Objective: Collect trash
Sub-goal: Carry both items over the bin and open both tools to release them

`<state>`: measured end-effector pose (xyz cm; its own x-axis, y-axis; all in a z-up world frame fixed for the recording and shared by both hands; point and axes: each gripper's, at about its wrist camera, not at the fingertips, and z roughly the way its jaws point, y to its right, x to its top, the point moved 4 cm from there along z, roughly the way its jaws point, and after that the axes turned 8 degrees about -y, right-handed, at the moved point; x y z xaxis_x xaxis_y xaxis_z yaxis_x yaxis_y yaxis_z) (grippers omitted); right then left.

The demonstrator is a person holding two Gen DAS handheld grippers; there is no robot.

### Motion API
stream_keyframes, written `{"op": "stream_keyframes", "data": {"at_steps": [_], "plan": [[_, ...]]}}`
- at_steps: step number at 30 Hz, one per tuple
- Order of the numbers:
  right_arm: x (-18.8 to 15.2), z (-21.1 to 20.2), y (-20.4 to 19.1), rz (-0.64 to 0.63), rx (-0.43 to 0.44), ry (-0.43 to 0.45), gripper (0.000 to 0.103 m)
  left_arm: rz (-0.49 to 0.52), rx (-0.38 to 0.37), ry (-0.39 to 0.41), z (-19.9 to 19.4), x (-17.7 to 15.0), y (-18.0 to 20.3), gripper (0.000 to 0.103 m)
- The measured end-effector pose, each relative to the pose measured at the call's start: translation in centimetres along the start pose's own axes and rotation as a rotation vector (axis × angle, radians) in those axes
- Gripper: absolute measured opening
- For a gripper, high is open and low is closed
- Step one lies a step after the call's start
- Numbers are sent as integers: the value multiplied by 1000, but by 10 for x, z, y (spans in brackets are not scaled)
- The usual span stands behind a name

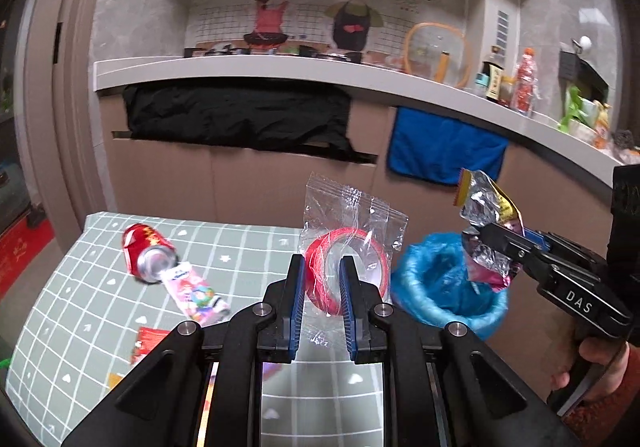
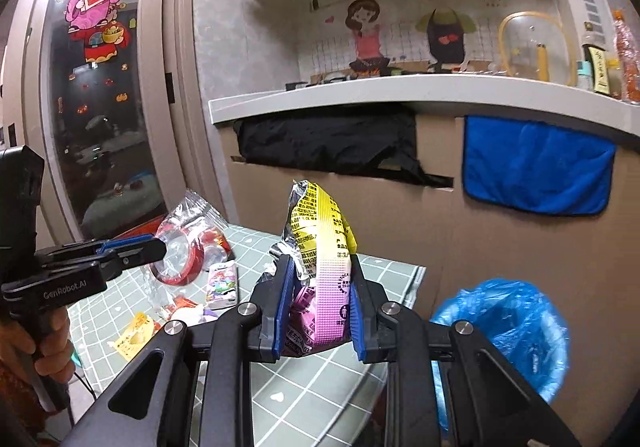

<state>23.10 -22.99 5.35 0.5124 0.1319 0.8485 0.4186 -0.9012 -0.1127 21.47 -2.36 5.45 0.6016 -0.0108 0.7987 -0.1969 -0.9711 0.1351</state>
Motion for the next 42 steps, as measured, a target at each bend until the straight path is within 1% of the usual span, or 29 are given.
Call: {"op": "stream_keyframes", "data": {"at_steps": [4,9,11,13,16,18,20,24,28,32,37,42], "plan": [[-4,-17,12,14,-15,22,23,19,-33,-4,3,3,22,17],[-8,-33,31,38,-39,47,23,30,-84,-10,15,18,52,18],[-8,-40,42,43,-66,61,22,43,-100,3,20,26,67,17],[-8,-48,54,40,-116,78,23,56,-105,23,27,36,79,17],[-7,-56,78,49,-179,87,22,44,-133,35,45,47,94,18],[-7,-57,94,65,-207,84,22,42,-156,12,63,51,105,18],[-10,-57,113,82,-241,73,23,44,-177,-29,85,50,116,18],[-17,-53,150,136,-285,54,23,57,-194,-110,129,42,135,18],[-28,-41,179,200,-287,21,23,55,-223,-199,171,29,151,18],[-41,-26,198,238,-281,-23,22,50,-239,-256,198,18,161,18],[-57,-6,215,279,-269,-70,23,51,-242,-299,224,8,171,18],[-68,10,230,314,-260,-99,23,65,-238,-317,240,2,179,18]]}}
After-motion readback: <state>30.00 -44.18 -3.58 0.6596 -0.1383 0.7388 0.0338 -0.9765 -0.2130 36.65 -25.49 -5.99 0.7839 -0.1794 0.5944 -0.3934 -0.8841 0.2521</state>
